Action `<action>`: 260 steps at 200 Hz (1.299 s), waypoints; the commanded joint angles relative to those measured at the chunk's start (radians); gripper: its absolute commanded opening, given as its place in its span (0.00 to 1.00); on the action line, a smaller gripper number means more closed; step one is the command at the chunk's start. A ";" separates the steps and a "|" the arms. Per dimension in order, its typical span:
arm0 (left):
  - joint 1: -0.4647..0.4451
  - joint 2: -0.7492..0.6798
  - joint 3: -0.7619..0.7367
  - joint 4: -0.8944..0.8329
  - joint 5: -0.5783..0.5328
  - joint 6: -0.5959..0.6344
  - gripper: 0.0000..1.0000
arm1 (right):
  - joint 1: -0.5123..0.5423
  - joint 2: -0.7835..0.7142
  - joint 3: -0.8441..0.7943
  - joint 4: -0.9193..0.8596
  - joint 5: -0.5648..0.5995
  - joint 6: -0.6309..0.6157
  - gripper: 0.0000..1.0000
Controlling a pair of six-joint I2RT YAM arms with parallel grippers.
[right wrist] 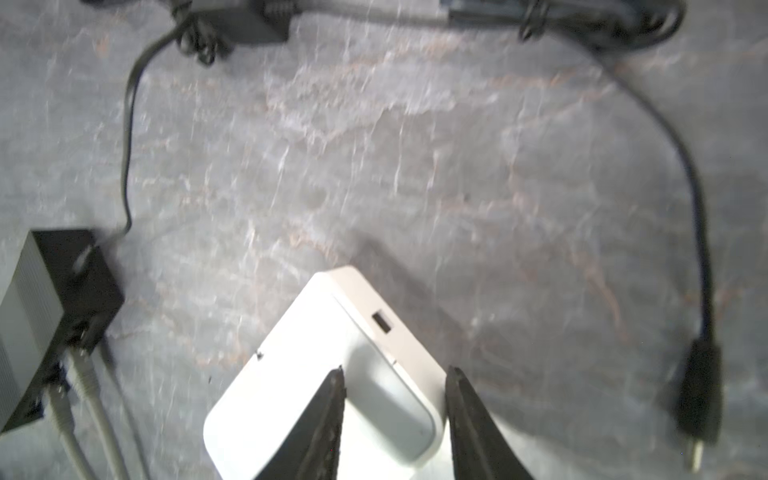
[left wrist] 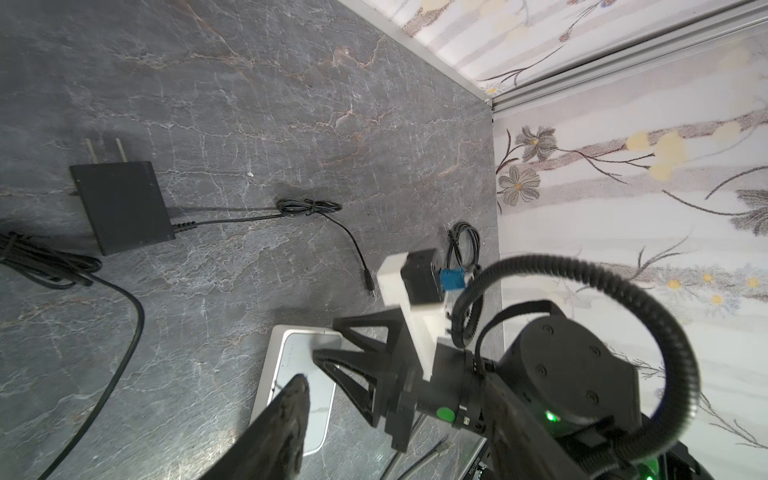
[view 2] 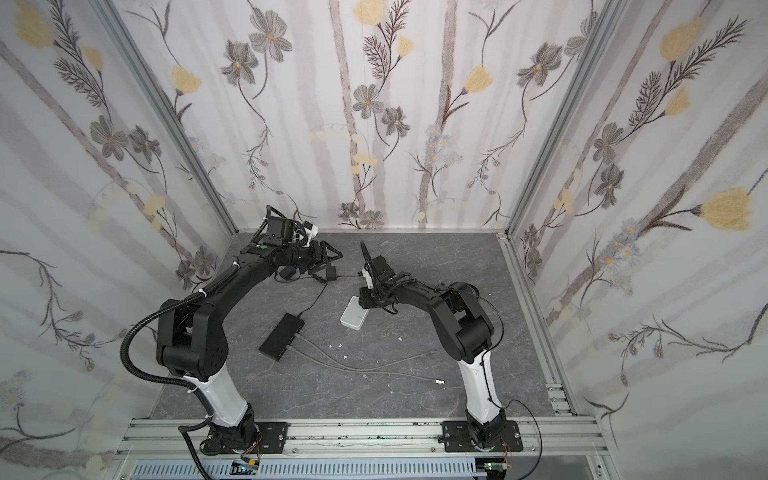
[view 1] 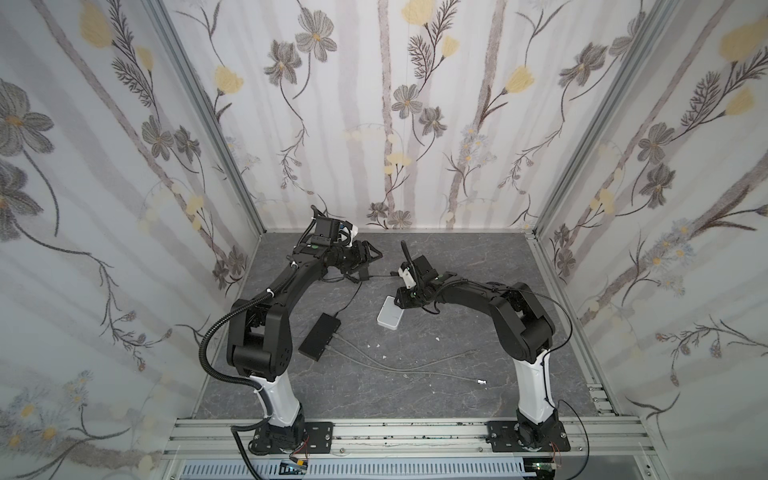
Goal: Insert the plug into the switch port
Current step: 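Lower the right gripper onto the black cable's barrel plug beside the router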
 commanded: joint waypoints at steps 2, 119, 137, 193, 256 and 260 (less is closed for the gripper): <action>0.002 -0.015 0.000 0.022 0.007 0.002 0.67 | 0.031 -0.120 -0.128 0.138 -0.042 0.056 0.42; 0.005 -0.031 0.002 0.018 0.005 0.006 0.67 | -0.119 0.032 0.071 -0.059 0.330 -0.089 0.46; 0.004 -0.032 0.002 0.019 0.005 0.005 0.67 | -0.120 0.052 0.072 -0.064 0.319 -0.103 0.44; 0.006 -0.038 -0.001 0.022 0.008 0.001 0.67 | -0.119 0.123 0.145 -0.108 0.315 -0.135 0.40; 0.015 -0.042 -0.006 0.042 0.023 -0.016 0.67 | -0.097 0.142 0.171 -0.120 0.356 -0.155 0.28; 0.016 -0.041 -0.007 0.044 0.023 -0.019 0.67 | -0.096 0.146 0.176 -0.123 0.356 -0.157 0.27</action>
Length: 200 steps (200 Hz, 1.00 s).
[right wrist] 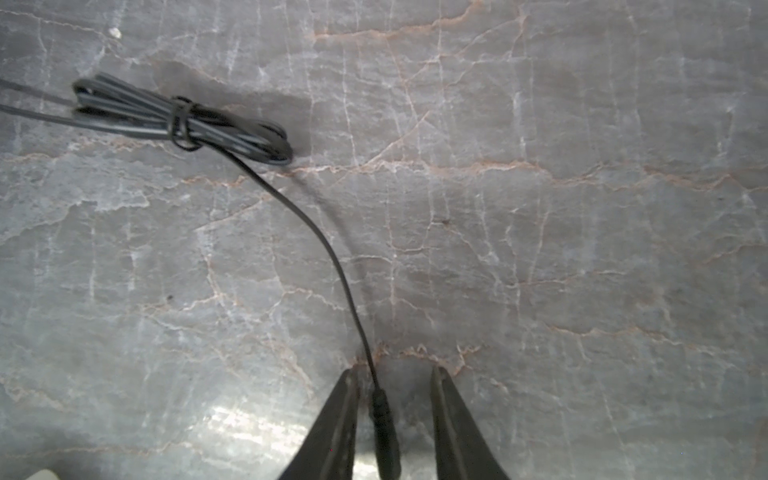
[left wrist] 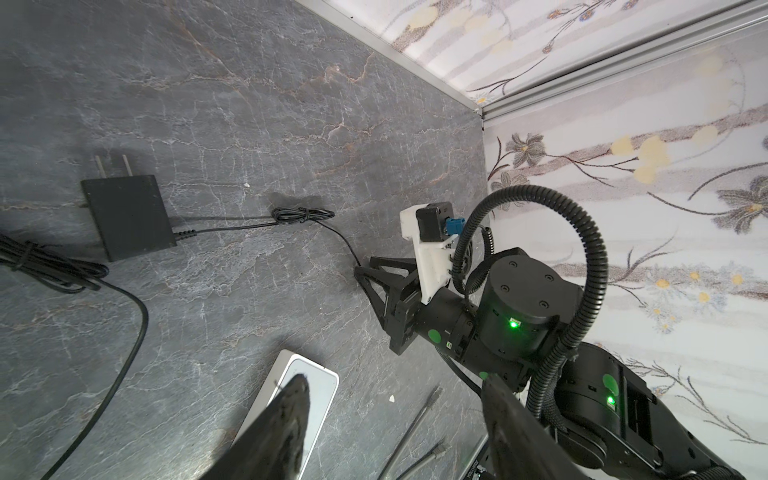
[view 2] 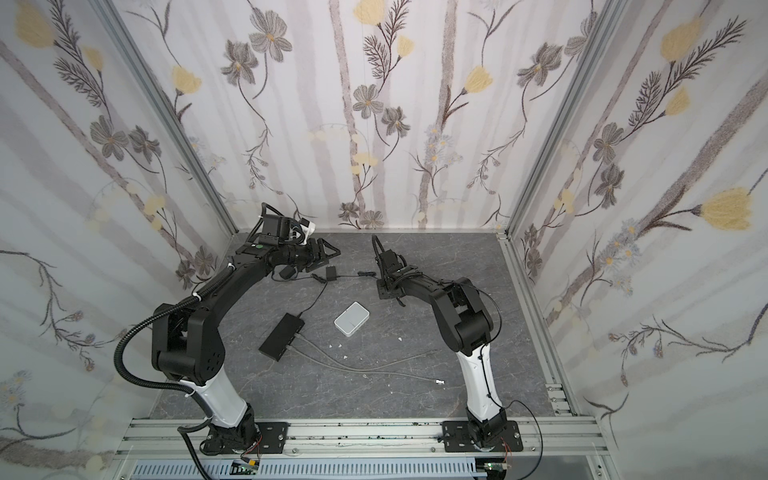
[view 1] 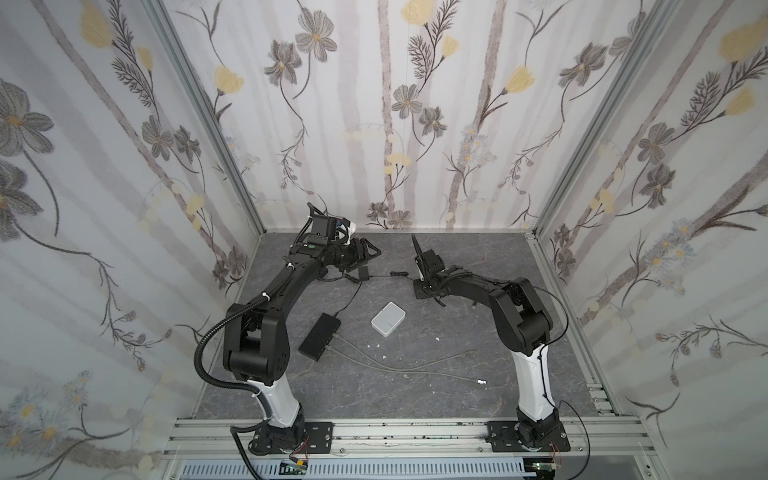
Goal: Insert the plug into the switch port
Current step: 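Lower the right gripper onto the black cable's barrel plug beside the router, then close the right gripper on the barrel plug and lift it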
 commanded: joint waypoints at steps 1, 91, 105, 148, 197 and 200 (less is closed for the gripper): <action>0.005 -0.010 -0.007 0.041 0.021 -0.018 0.67 | 0.003 0.020 0.024 -0.038 0.008 -0.018 0.27; 0.004 -0.025 -0.039 0.073 0.030 -0.034 0.67 | 0.001 -0.151 -0.109 0.017 -0.093 -0.012 0.00; 0.004 -0.027 -0.049 0.091 0.040 -0.044 0.67 | -0.001 -0.221 -0.172 0.050 -0.129 0.007 0.00; -0.013 -0.021 -0.079 0.167 0.084 -0.086 0.63 | -0.016 -0.429 -0.367 0.146 -0.220 0.071 0.00; -0.150 -0.024 -0.067 0.134 0.076 0.014 0.65 | -0.053 -0.651 -0.572 0.288 -0.323 0.145 0.00; -0.164 -0.022 -0.065 0.130 0.075 0.021 0.64 | -0.055 -0.662 -0.581 0.297 -0.330 0.152 0.00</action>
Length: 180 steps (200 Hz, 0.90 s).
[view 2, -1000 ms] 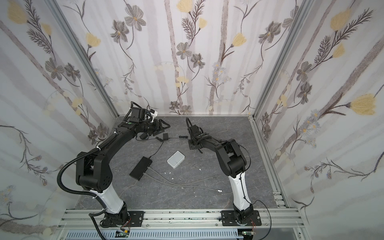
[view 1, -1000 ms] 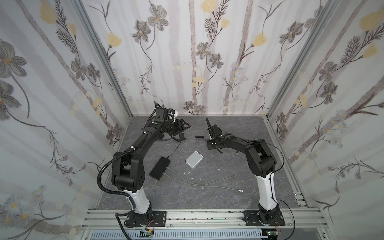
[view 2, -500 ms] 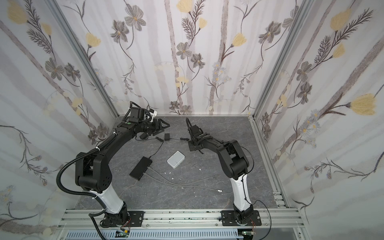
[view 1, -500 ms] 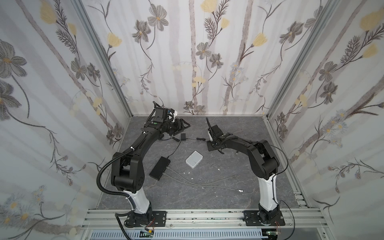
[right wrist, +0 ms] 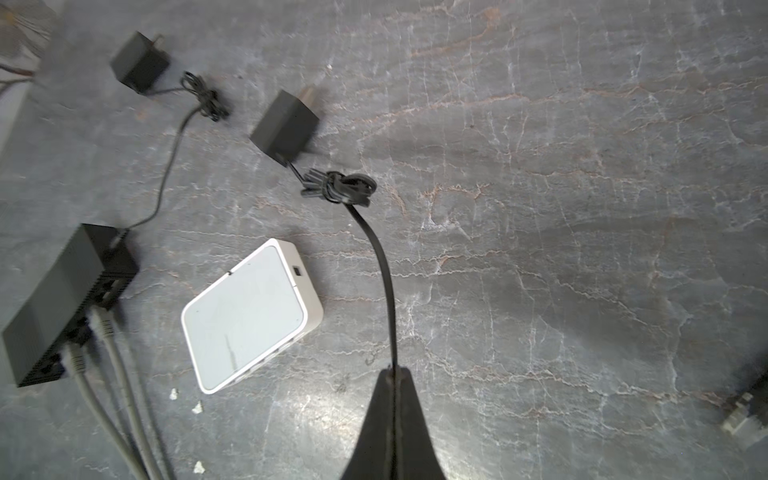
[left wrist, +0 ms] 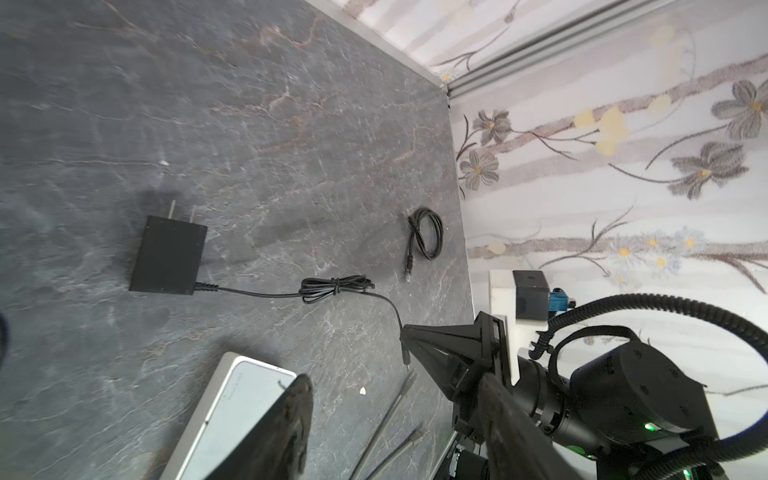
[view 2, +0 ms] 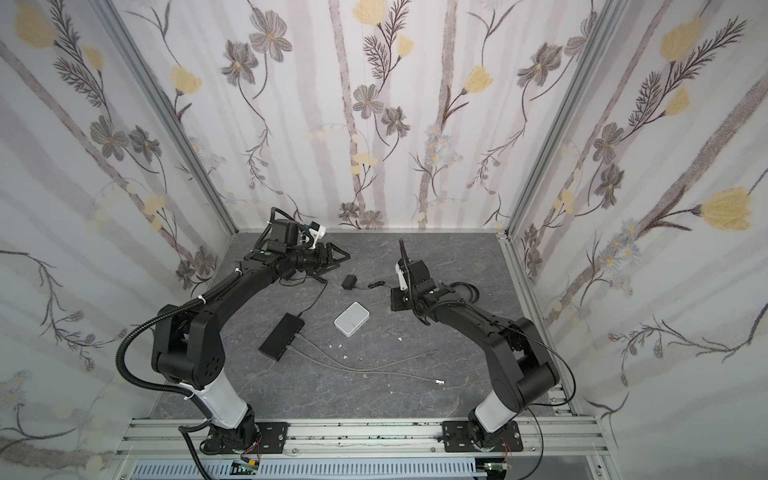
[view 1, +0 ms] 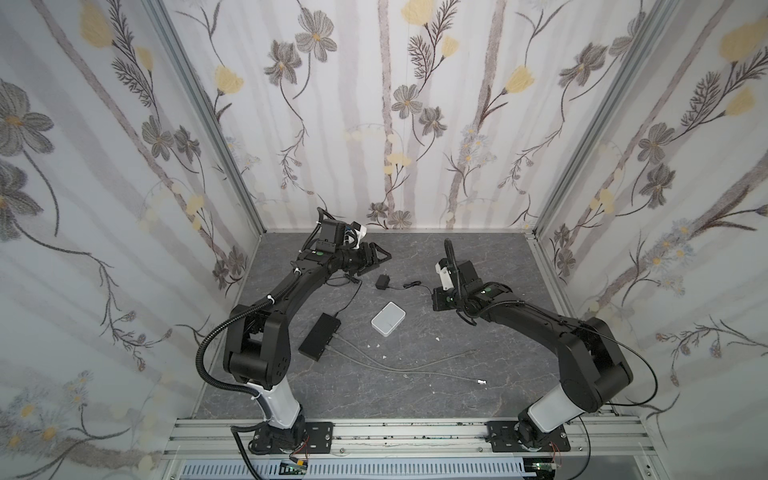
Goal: Insert the plug into the switch port
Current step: 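Close the right gripper on the barrel plug and lift it, then carry the barrel plug to the left gripper while the left closes on it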
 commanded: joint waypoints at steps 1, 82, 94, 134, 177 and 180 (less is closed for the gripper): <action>-0.068 -0.002 0.013 0.003 0.016 0.073 0.64 | -0.017 -0.068 -0.061 0.136 -0.089 0.061 0.00; -0.293 0.083 0.046 -0.046 0.013 0.151 0.49 | -0.092 -0.245 -0.225 0.333 -0.255 0.211 0.00; -0.306 0.087 0.049 -0.046 0.025 0.154 0.46 | -0.094 -0.246 -0.225 0.346 -0.265 0.224 0.00; -0.342 0.105 0.056 -0.086 0.008 0.181 0.43 | -0.106 -0.245 -0.225 0.379 -0.295 0.256 0.00; -0.354 0.151 0.112 -0.178 -0.072 0.198 0.43 | -0.115 -0.244 -0.224 0.430 -0.339 0.308 0.00; -0.353 0.152 0.113 -0.177 -0.072 0.198 0.44 | -0.115 -0.242 -0.225 0.436 -0.342 0.313 0.00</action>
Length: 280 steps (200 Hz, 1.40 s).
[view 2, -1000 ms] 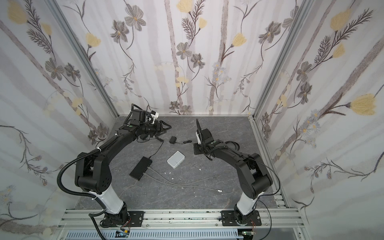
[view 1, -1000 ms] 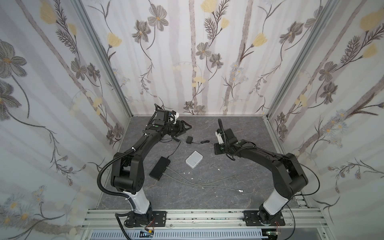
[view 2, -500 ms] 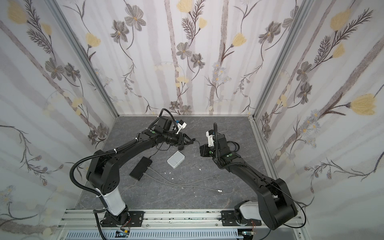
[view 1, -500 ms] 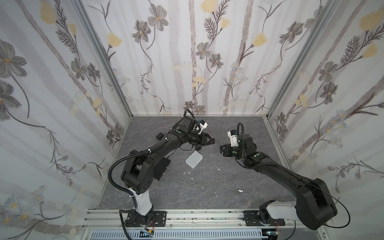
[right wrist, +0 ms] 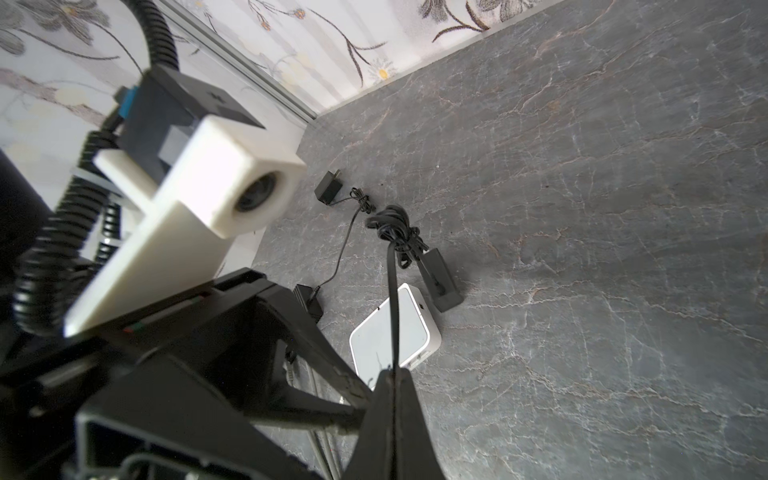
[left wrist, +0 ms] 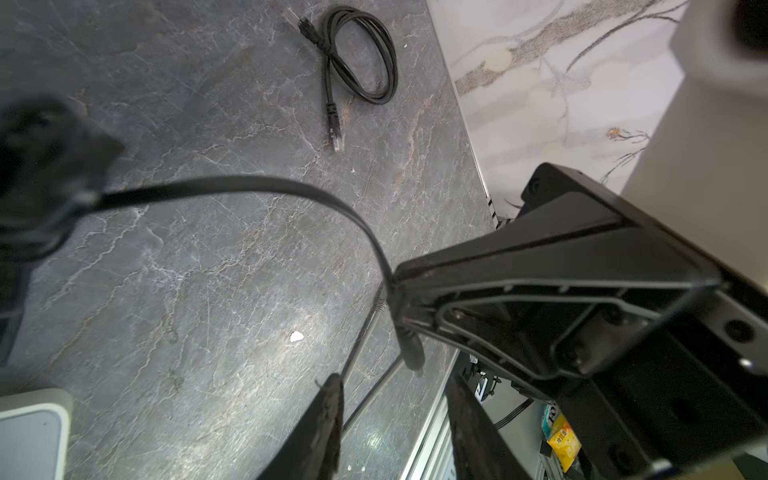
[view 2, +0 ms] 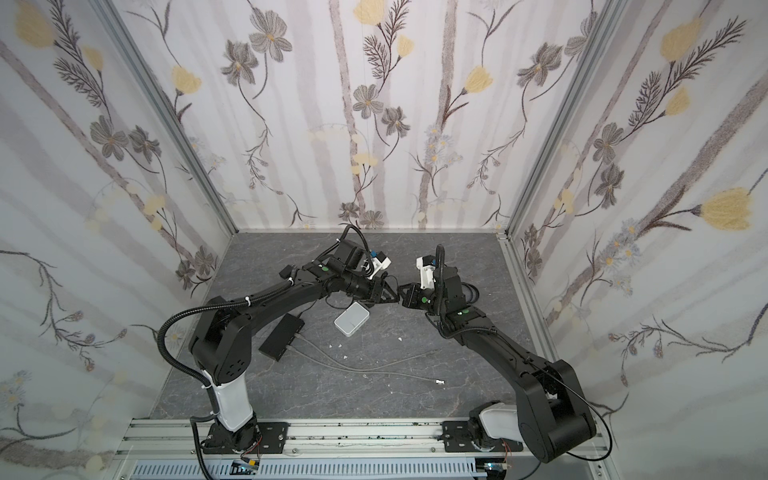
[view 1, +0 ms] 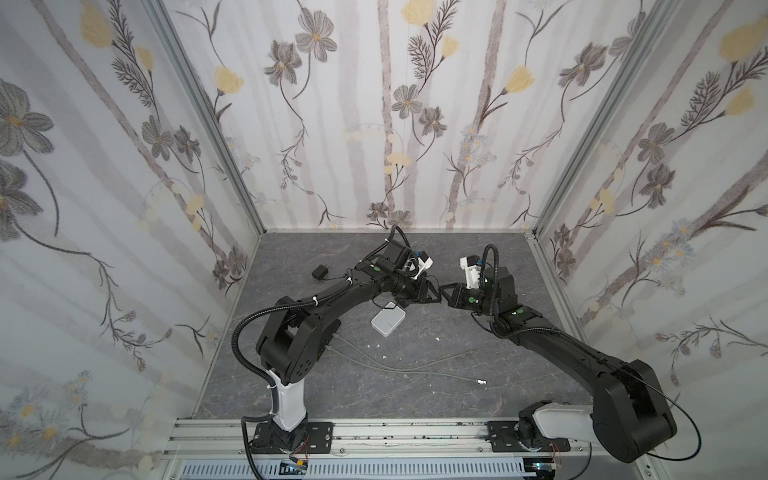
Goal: Insert the plug into the switch port
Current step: 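Carry the barrel plug to the left gripper while the left closes on it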
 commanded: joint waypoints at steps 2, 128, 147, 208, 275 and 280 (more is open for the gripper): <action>-0.001 0.010 0.014 -0.043 -0.040 0.020 0.44 | -0.002 0.002 -0.022 0.094 -0.049 0.057 0.00; -0.017 -0.019 -0.006 0.010 -0.017 0.018 0.42 | -0.002 -0.012 -0.193 0.406 0.007 0.422 0.00; -0.019 -0.019 -0.005 0.007 -0.016 0.020 0.40 | -0.002 -0.012 -0.206 0.436 0.027 0.481 0.00; -0.025 -0.029 0.000 -0.010 -0.026 0.027 0.37 | 0.003 -0.020 -0.217 0.453 0.087 0.547 0.00; -0.037 -0.018 0.023 -0.053 -0.066 0.043 0.29 | 0.046 -0.020 -0.209 0.448 0.118 0.547 0.00; -0.037 -0.018 0.023 -0.054 -0.069 0.043 0.28 | 0.048 -0.019 -0.209 0.450 0.119 0.547 0.00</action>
